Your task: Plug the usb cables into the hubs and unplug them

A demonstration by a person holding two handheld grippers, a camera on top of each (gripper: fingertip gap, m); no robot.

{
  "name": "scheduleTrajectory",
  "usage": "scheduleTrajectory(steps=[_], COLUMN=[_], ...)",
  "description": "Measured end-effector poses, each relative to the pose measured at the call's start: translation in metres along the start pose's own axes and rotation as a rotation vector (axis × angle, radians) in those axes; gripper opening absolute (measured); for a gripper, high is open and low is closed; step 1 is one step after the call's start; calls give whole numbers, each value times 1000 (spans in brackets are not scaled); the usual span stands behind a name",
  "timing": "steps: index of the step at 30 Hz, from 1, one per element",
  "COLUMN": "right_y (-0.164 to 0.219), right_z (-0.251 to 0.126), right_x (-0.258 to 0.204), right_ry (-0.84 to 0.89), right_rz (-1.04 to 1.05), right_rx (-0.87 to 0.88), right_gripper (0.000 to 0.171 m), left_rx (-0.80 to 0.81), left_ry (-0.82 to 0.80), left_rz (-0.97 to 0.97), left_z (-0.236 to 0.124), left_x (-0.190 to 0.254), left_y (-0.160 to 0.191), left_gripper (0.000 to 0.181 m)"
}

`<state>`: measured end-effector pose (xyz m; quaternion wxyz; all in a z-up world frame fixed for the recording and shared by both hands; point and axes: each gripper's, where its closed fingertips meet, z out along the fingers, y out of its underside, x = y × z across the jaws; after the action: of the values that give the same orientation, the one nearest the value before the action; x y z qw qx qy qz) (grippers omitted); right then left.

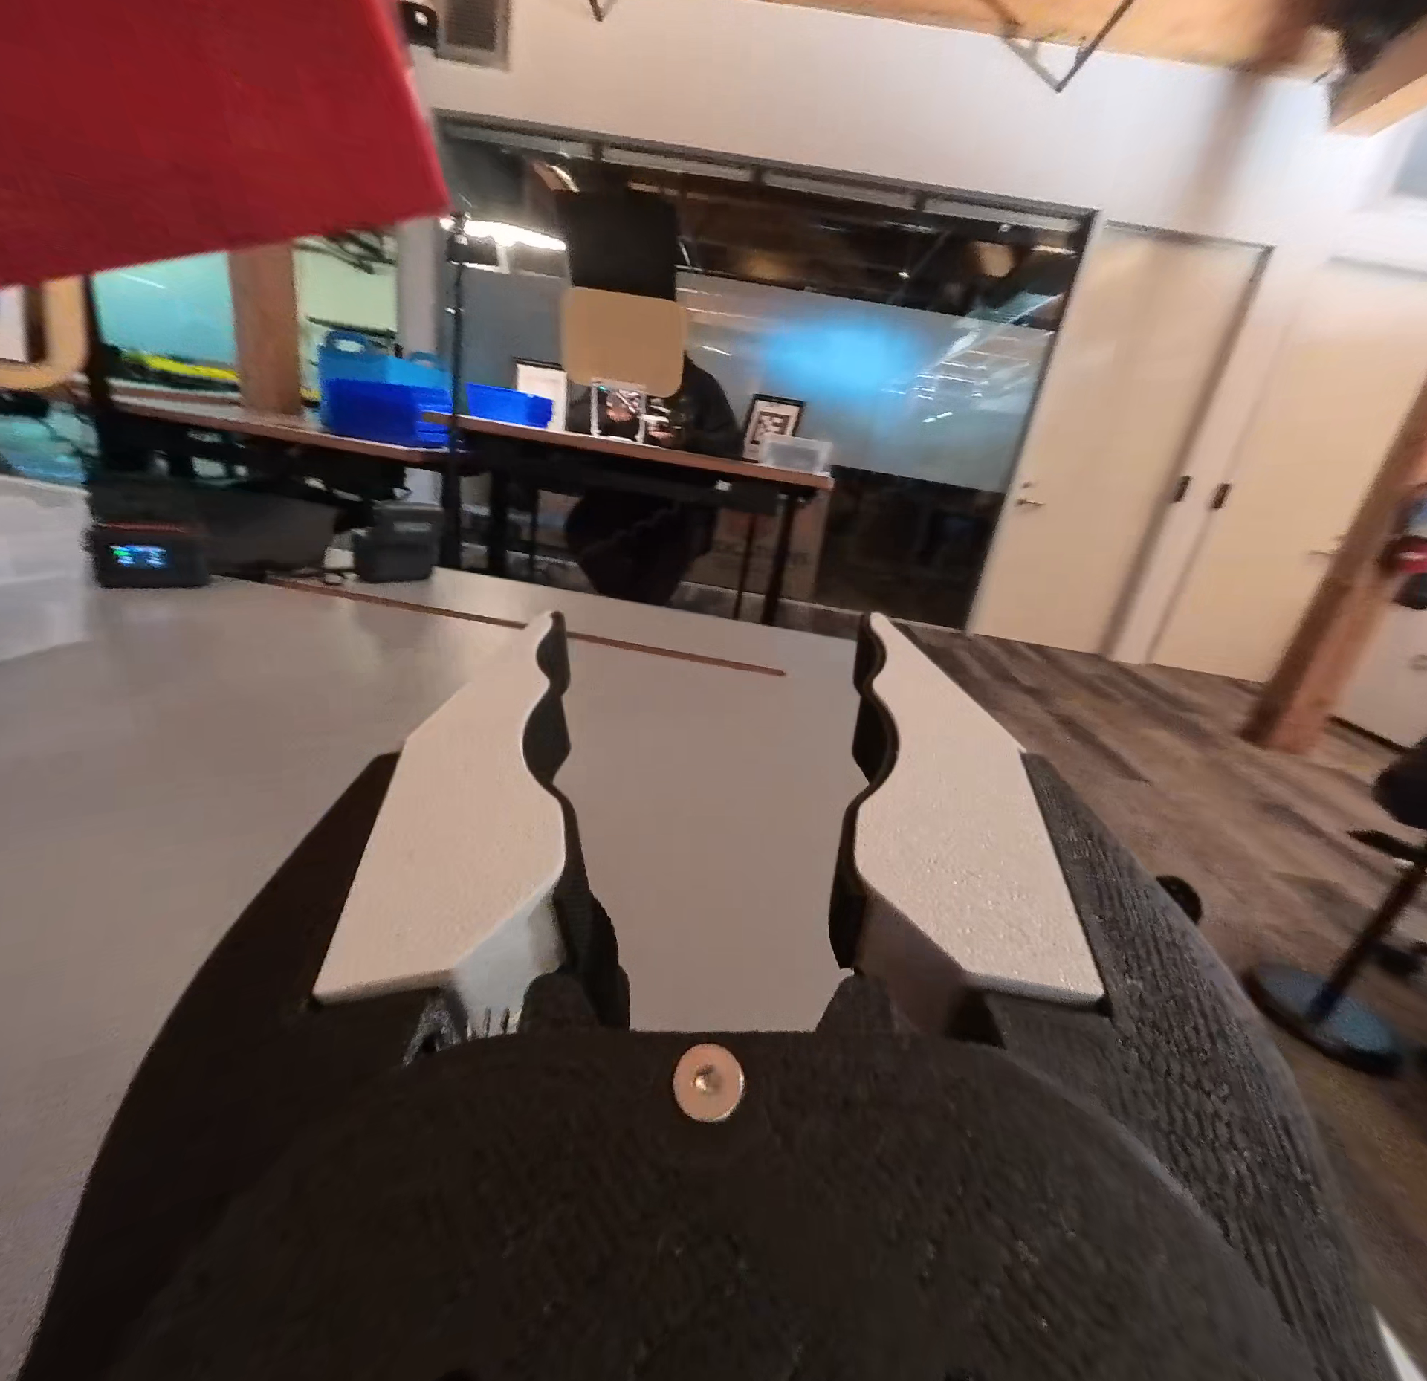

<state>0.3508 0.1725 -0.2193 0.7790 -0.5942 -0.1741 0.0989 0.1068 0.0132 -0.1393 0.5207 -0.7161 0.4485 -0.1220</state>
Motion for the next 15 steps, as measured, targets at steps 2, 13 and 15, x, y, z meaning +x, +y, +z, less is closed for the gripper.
scheduleTrajectory(steps=[2, 13, 15], right_y=[8, 24, 25], right_z=[-9, -15, -14], right_x=[19, 27, 24], right_ry=[43, -50, -68], right_rz=[-40, 125, 135], right_rx=[-11, -4, -11], right_gripper=[73, 75, 75], left_rx=[-34, -259, -257], left_ry=[109, 175, 163], left_rz=[-2, -154, -175], left_z=[51, 214, 224], left_x=[3, 8, 11], left_y=[-3, 54, 59], left_gripper=[4, 4, 4])
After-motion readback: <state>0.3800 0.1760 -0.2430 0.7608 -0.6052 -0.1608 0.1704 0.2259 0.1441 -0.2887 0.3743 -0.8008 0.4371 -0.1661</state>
